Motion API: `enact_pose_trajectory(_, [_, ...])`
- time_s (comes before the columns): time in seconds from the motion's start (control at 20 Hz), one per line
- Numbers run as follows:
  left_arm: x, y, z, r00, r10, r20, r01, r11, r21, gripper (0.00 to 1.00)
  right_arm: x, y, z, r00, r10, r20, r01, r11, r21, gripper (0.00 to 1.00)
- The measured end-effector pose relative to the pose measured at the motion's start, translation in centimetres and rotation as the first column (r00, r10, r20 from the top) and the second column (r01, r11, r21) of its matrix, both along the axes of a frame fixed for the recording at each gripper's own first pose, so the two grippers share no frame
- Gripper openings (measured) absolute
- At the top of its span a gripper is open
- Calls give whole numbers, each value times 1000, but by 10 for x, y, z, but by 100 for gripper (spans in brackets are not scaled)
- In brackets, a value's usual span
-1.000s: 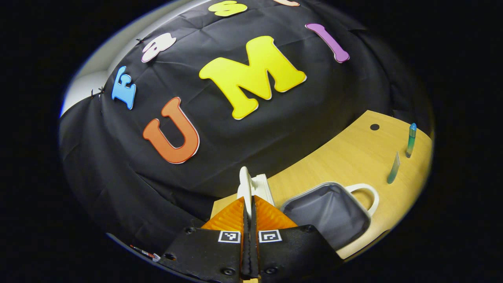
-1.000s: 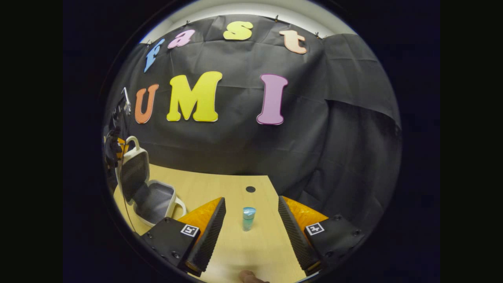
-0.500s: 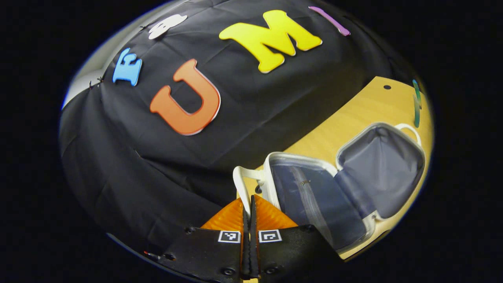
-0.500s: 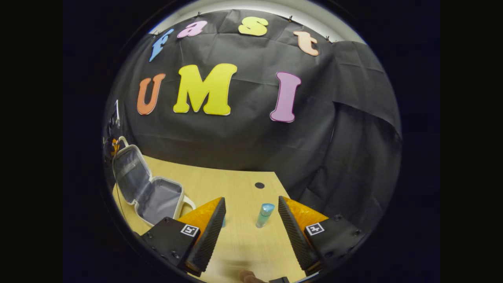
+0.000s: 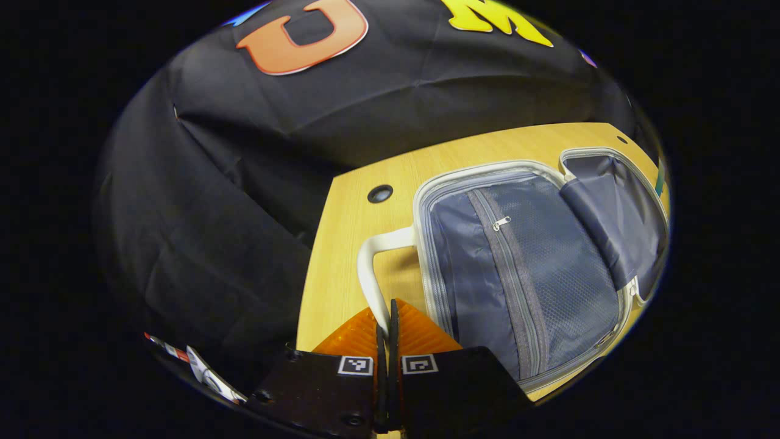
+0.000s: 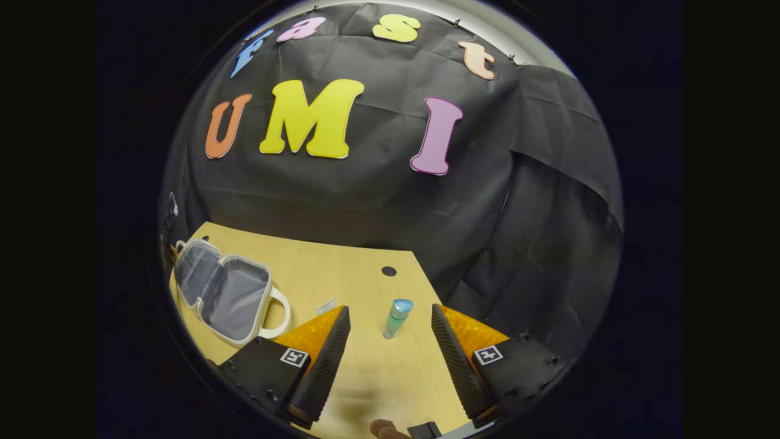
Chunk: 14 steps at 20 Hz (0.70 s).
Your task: First open the suitcase, pack the skin care products into it, and then close the suitcase.
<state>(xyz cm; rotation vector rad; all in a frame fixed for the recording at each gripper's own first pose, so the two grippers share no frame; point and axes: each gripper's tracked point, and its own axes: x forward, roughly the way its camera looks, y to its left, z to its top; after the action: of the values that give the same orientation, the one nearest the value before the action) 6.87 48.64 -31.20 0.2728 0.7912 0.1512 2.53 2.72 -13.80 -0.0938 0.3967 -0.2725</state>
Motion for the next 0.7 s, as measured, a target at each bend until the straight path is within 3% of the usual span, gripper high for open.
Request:
enact_pose_trajectory(0.2, [-4, 5, -14, 999, 38, 13, -37, 996, -76, 5, -6, -9, -6, 1000, -12, -20, 11, 1000, -24, 80])
enact_pose_trajectory(0.3, [-5, 13, -13, 997, 67, 28, -66, 997, -47, 15, -5, -9, -9, 1000, 2, -23, -2, 1000, -29, 80])
enact_pose_trajectory(0.4, [-12, 15, 3, 994, 93, 54, -91, 995, -29, 32, 1, -9, -12, 999, 21, -30, -22, 999, -29, 80])
enact_pose_trajectory(0.45, [-14, 8, 15, 993, 92, 77, -90, 995, -33, 58, 4, -9, -13, 999, 32, -28, -32, 999, -24, 80])
enact_pose_trajectory(0.6, [-16, -25, 52, 985, 78, 153, -72, 996, -47, 100, 10, -8, -13, 997, 74, -11, -74, 997, -16, 80])
enact_pose_trajectory(0.7, [-17, -61, 72, 981, 61, 186, -47, 996, -76, 99, 14, -11, -17, 994, 106, -14, -107, 994, -26, 80])
